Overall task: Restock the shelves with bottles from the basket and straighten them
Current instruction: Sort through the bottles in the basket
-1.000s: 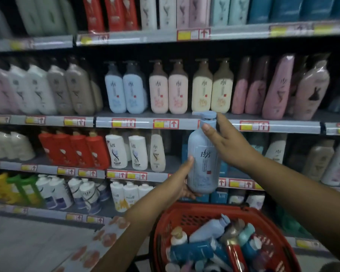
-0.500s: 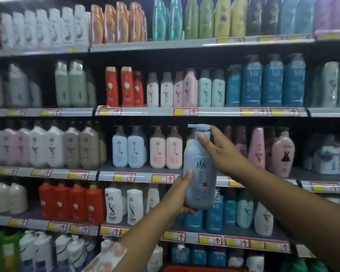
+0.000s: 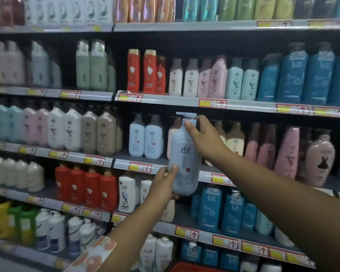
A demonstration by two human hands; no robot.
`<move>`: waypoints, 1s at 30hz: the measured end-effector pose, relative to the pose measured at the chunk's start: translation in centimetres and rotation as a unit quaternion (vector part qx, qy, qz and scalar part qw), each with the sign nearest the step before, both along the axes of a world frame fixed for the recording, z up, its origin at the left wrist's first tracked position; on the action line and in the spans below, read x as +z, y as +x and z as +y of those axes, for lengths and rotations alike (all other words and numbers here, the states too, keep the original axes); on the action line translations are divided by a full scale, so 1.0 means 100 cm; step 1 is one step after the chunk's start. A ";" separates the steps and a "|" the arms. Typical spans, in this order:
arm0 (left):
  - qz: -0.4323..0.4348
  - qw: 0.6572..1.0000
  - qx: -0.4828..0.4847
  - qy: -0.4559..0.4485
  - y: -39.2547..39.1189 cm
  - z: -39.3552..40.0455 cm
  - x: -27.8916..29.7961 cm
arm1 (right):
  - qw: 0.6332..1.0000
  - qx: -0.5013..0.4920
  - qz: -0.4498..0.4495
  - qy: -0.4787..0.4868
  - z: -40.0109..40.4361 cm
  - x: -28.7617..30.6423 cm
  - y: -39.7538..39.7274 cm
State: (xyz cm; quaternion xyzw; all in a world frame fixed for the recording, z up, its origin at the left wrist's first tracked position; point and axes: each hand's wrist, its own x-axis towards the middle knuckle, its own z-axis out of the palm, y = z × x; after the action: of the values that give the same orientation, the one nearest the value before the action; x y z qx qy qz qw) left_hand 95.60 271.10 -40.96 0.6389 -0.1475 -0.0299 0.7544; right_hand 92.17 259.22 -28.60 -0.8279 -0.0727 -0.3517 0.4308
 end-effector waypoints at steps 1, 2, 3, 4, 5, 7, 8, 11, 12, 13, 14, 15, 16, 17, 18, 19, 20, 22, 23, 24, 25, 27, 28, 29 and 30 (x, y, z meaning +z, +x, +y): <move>0.000 1.000 0.018 0.002 0.011 0.008 -0.005 | 1.000 0.006 0.001 -0.001 0.008 -0.004 0.015; -0.003 0.999 0.034 0.001 0.022 0.016 -0.009 | 1.000 0.012 0.002 0.000 0.016 -0.008 0.030; -0.006 0.999 0.048 -0.002 0.034 0.023 -0.012 | 1.000 0.017 0.001 0.004 0.023 -0.011 0.046; -0.011 0.998 0.058 -0.003 0.046 0.032 -0.014 | 1.000 0.020 -0.003 0.007 0.031 -0.014 0.061; -0.015 0.998 0.065 -0.003 0.060 0.039 -0.015 | 1.000 0.018 -0.008 0.010 0.037 -0.017 0.076; -0.011 0.997 0.071 0.001 0.090 0.049 -0.015 | 1.000 0.010 -0.024 0.018 0.048 -0.023 0.108; -0.005 0.997 0.073 0.006 0.106 0.053 -0.014 | 0.999 0.007 -0.033 0.030 0.051 -0.026 0.124; -0.002 0.997 0.077 0.016 0.152 0.060 -0.017 | 0.997 -0.005 -0.041 0.061 0.056 -0.033 0.172; -0.008 0.997 0.076 0.023 0.165 0.060 -0.018 | 0.997 -0.009 -0.039 0.071 0.056 -0.035 0.187; -0.015 0.996 0.073 0.038 0.177 0.061 -0.018 | 0.996 -0.014 -0.036 0.081 0.056 -0.035 0.201; -0.022 0.996 0.069 0.052 0.187 0.061 -0.017 | 0.995 -0.021 -0.036 0.089 0.056 -0.035 0.213; -0.025 0.996 0.065 0.064 0.196 0.060 -0.015 | 0.994 -0.031 -0.038 0.093 0.056 -0.034 0.225; -0.024 0.995 0.059 0.075 0.204 0.058 -0.013 | 0.994 -0.040 -0.043 0.094 0.056 -0.033 0.236; -0.024 0.995 0.055 0.085 0.211 0.057 -0.010 | 0.994 -0.046 -0.047 0.092 0.055 -0.032 0.247; -0.025 0.993 0.055 0.097 0.217 0.056 -0.007 | 0.994 -0.050 -0.049 0.089 0.053 -0.031 0.256; -0.029 0.992 0.055 0.106 0.223 0.055 -0.004 | 0.994 -0.053 -0.051 0.083 0.052 -0.028 0.264; -0.036 0.991 0.054 0.113 0.227 0.053 -0.001 | 0.994 -0.057 -0.053 0.078 0.050 -0.024 0.271; -0.048 0.990 0.060 0.122 0.238 0.051 0.006 | 0.994 -0.071 -0.063 0.062 0.045 -0.016 0.280; -0.053 0.989 0.065 0.123 0.242 0.049 0.009 | 0.993 -0.079 -0.068 0.050 0.043 -0.012 0.282; -0.059 0.988 0.068 0.123 0.245 0.046 0.012 | 0.993 -0.084 -0.072 0.038 0.041 -0.008 0.284; -0.065 0.987 0.068 0.126 0.247 0.043 0.015 | 0.993 -0.087 -0.075 0.028 0.039 -0.005 0.285; -0.084 0.984 0.067 0.142 0.250 0.036 0.017 | 0.993 -0.089 -0.077 0.014 0.037 -0.002 0.289; -0.094 0.982 0.067 0.148 0.251 0.033 0.017 | 0.993 -0.090 -0.081 0.010 0.037 -0.002 0.291; -0.099 0.981 0.065 0.154 0.252 0.031 0.016 | 0.992 -0.090 -0.086 0.009 0.038 -0.004 0.293; -0.099 0.980 0.061 0.162 0.252 0.029 0.015 | 0.992 -0.087 -0.090 0.011 0.037 -0.008 0.297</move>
State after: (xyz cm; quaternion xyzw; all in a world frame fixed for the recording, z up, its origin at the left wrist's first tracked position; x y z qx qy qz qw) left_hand 120.84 274.02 -39.44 0.7606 -0.1752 0.0564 0.6226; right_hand 121.85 262.97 -29.39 -0.7914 -0.0350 -0.4621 0.3988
